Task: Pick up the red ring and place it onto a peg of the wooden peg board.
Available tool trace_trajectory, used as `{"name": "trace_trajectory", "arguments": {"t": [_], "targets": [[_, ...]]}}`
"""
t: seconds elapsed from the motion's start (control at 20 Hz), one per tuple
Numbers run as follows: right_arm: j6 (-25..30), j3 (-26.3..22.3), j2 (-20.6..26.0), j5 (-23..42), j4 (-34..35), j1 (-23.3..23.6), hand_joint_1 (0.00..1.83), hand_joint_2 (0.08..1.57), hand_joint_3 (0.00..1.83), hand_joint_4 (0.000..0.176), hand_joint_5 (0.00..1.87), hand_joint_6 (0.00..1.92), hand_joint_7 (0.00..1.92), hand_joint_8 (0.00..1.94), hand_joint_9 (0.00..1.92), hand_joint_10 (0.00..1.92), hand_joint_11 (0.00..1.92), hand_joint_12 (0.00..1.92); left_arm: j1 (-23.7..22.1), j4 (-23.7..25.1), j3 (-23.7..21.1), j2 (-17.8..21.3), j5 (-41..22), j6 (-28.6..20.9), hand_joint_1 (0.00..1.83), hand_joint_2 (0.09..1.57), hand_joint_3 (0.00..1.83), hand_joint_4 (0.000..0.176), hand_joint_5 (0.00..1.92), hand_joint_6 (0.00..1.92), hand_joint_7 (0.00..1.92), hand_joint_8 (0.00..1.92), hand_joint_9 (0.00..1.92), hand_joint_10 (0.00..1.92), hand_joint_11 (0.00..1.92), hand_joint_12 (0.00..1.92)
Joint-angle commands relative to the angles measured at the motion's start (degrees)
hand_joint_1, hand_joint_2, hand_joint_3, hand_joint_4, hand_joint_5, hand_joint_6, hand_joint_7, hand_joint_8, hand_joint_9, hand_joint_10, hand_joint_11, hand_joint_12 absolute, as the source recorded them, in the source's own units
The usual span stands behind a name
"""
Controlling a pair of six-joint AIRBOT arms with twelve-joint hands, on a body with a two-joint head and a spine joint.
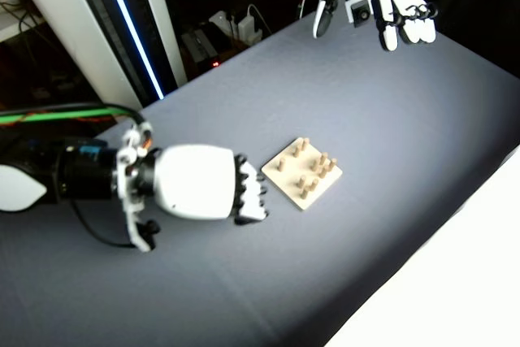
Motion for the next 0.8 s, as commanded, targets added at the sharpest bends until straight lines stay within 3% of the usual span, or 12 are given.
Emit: {"name": "trace_trajectory", "arguments": {"t": [0.0,0.05,0.15,0.2,0.25,0.3,0.35,0.45,0.5,0.55,0.65,0.75], "targets": [[-0.1,0.0,-0.4,6.3,1.9,1.1,1.22,1.15,0.0,0.0,0.96,0.89,0.92,1.27,0.75,1.18,0.58,1.5,-0.2,-0.4,-0.1,0.5,-8.7,-0.2,0.58,0.91,0.0,0.0,0.12,0.0,0.11,0.01,0.11,0.01,0.0,0.49],[-0.1,0.1,-1.1,6.5,1.8,1.7,1.23,1.13,0.0,0.0,0.97,0.89,0.96,1.17,0.82,1.06,0.62,1.42,0.2,-0.9,-0.2,0.6,-9.4,0.0,0.6,0.92,0.01,0.0,0.09,0.0,0.09,0.0,0.08,0.0,0.0,0.39],[-0.1,1.1,-2.9,6.4,1.8,2.4,1.36,1.12,0.0,0.0,0.94,0.99,0.98,1.06,0.87,1.24,0.69,1.34,0.8,-1.9,-0.6,0.8,-10.8,0.3,0.59,0.95,0.01,0.0,0.01,0.0,0.01,0.0,0.0,0.0,0.0,0.07],[-0.1,1.4,-3.5,6.3,1.8,2.6,1.36,1.12,0.0,0.0,0.92,1.0,0.98,1.05,0.88,1.25,0.73,1.33,1.0,-2.1,-0.7,0.8,-11.0,0.3,0.6,0.94,0.0,0.017,0.0,0.0,0.0,0.0,0.0,0.0,0.0,0.01],[-0.1,1.9,-4.3,6.0,1.8,2.8,1.37,1.12,0.0,0.0,0.89,1.07,1.02,0.89,0.9,1.23,0.72,1.23,1.3,-2.5,-0.7,0.8,-11.5,0.3,0.62,0.95,0.01,0.061,0.0,0.0,0.0,0.0,0.0,0.0,0.0,0.0],[-0.1,2.3,-5.2,5.6,1.8,3.0,1.38,1.11,0.0,0.0,0.88,1.07,1.06,0.78,0.94,1.21,0.77,1.17,1.4,-2.8,-0.7,0.8,-11.8,0.3,0.61,0.94,0.0,0.082,0.0,0.0,0.0,0.0,0.0,0.0,0.0,0.0],[-0.1,2.6,-5.9,5.3,1.8,3.3,1.38,1.11,0.0,0.0,0.9,1.02,1.06,0.78,0.94,1.22,0.82,1.18,1.5,-2.9,-0.8,0.8,-11.9,0.3,0.62,0.94,0.0,0.057,0.0,0.0,0.0,0.0,0.0,0.0,0.0,0.0],[-0.1,3.2,-7.0,4.8,1.8,3.8,1.38,1.1,0.0,0.0,0.95,0.96,1.08,0.75,0.92,1.23,0.77,1.22,1.5,-3.1,-0.8,0.7,-12.0,0.3,0.59,0.95,0.0,0.062,0.0,0.0,0.0,0.0,0.0,0.0,0.0,0.0],[-0.1,3.4,-7.4,4.6,1.7,4.0,1.38,1.1,0.0,0.0,0.95,0.89,1.05,0.86,0.91,1.26,0.76,1.28,1.5,-3.1,-0.8,0.7,-12.0,0.3,0.6,0.95,0.0,0.049,0.0,0.0,0.0,0.0,0.0,0.0,0.0,0.0],[-0.1,3.6,-7.7,4.4,1.6,4.2,1.3,1.09,0.0,0.0,1.03,0.71,1.08,1.01,0.94,1.07,0.75,1.36,1.5,-3.1,-0.8,0.7,-12.0,0.3,0.61,0.94,0.0,0.034,0.0,0.0,0.0,0.0,0.0,0.0,0.0,0.0],[-0.1,4.0,-8.3,3.7,1.1,4.6,1.28,1.06,0.0,0.0,1.16,0.51,1.1,1.02,0.96,1.21,0.77,1.59,1.5,-3.1,-0.8,0.6,-11.9,0.3,0.63,0.95,0.0,0.0,0.0,0.0,0.0,0.0,0.0,0.0,0.0,0.0],[-0.1,4.4,-8.9,2.8,0.7,4.8,1.29,1.04,0.0,0.0,1.25,0.34,1.11,1.01,0.96,1.32,0.79,1.69,1.5,-3.1,-0.7,0.6,-11.6,0.3,0.64,0.95,0.0,0.0,0.0,0.0,0.0,0.0,0.0,0.0,0.0,0.0]]}}
